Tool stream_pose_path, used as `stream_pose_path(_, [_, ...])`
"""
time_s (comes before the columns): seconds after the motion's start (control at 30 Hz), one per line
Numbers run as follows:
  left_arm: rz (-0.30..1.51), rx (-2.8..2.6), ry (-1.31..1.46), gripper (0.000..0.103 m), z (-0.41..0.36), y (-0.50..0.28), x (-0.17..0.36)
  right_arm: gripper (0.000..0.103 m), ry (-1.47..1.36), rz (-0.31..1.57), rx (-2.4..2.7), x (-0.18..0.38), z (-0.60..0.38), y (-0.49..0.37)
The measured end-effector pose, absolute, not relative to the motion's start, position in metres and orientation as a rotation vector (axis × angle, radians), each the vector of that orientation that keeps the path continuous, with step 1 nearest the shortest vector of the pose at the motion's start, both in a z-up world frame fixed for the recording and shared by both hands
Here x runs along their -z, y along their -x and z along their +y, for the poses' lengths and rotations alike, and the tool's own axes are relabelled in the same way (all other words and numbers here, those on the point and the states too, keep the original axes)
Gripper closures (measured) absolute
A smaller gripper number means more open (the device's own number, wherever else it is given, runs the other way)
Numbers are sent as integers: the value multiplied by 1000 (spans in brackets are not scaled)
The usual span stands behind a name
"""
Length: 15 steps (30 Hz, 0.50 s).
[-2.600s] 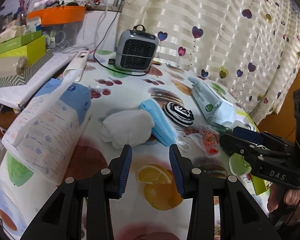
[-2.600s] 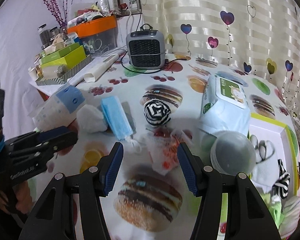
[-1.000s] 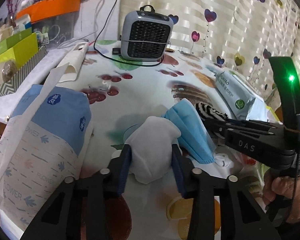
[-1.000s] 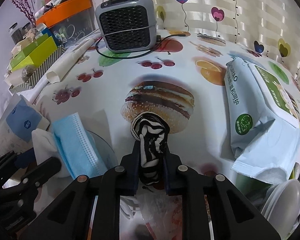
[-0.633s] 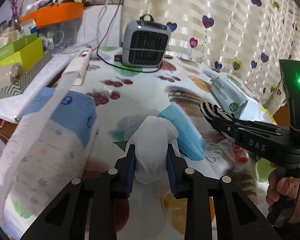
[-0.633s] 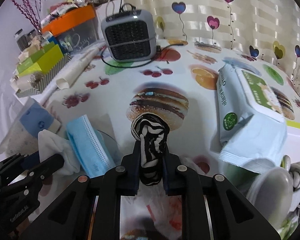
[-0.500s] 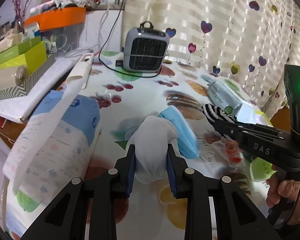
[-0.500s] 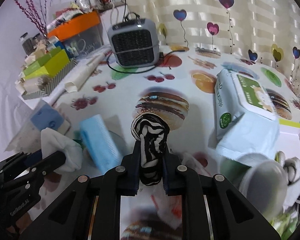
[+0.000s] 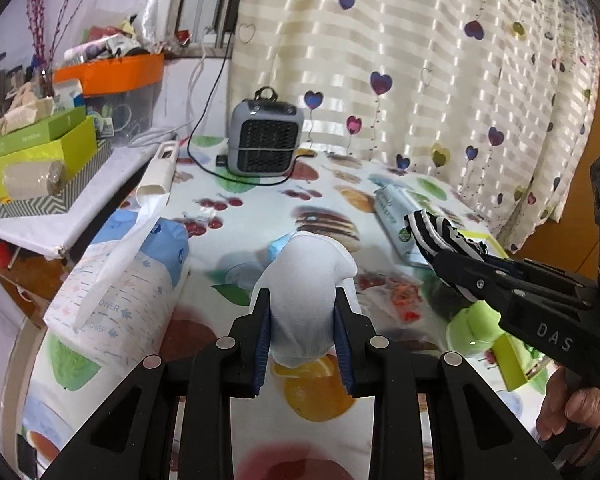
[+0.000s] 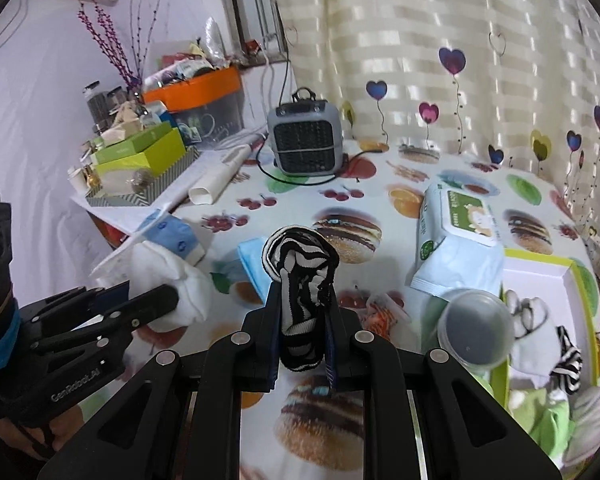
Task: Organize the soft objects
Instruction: 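Carry the white cloth ball and striped roll toward the white box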
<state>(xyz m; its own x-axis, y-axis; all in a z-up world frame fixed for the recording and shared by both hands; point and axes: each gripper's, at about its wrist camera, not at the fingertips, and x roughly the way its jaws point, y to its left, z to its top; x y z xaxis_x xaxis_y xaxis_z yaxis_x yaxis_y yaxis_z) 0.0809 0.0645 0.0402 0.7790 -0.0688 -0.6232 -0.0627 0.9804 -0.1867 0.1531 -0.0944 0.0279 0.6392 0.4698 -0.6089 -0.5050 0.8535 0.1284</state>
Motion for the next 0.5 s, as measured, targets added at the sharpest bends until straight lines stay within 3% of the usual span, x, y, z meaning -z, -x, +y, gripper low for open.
stream_pose_path(0.5, [631, 51, 174, 76, 33, -58, -67, 85, 50, 612, -547, -49, -121, -116])
